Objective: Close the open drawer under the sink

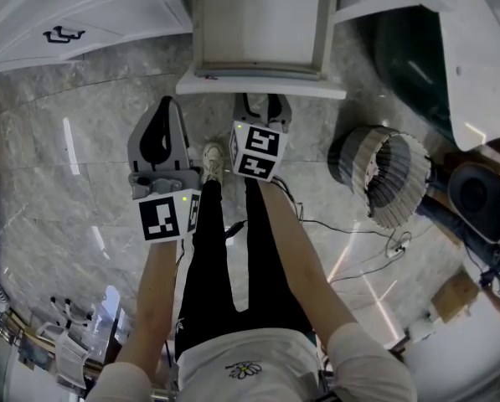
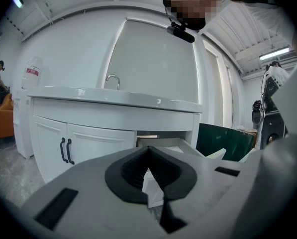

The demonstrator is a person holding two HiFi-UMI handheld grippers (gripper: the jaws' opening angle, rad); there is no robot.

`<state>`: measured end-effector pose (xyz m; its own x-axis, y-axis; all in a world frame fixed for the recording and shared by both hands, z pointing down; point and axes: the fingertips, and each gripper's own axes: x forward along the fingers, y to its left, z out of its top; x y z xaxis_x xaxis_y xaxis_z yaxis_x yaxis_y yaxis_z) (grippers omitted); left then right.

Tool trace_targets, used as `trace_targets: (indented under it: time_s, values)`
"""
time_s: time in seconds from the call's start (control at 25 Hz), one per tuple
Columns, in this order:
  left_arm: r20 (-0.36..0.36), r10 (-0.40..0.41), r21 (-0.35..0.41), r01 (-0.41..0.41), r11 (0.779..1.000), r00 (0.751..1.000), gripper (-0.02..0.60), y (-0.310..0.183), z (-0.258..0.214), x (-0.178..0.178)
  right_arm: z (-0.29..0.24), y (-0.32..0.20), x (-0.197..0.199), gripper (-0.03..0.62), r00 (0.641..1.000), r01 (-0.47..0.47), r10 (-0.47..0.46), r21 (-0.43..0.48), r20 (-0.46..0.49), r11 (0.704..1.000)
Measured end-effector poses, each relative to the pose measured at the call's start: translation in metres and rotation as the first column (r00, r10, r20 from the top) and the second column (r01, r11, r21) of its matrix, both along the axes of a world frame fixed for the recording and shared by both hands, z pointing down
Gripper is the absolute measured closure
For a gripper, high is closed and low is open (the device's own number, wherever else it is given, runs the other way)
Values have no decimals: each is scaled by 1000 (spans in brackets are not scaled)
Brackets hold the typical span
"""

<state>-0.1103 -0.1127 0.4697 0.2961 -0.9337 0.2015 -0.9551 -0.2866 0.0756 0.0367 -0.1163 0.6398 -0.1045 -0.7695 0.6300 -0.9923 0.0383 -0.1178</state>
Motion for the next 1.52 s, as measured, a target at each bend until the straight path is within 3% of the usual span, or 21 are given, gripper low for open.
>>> trace_targets:
  time_s: [0.2,0.28,0.32,1.52]
  values:
    - [1,-13,7,13,1000,1000,563,-4,0,-3,4,-4,-6,346,1000,23,-23,-20,-6,1000]
    - [0,-18,3,18,1000,1000,563,-4,2,-3,3,-4,-6,431,999,26,-26,-19,-29,999]
    - [1,-19,1,19,1000,1000,563,-3,2,-4,3,-4,-5,434,999,26,-27,-18,-38,999]
    - [0,-32,-9,32,999,1000,563,-8,6,-6,-4,-2,-4,451,994,65,-65,-10,-91,998]
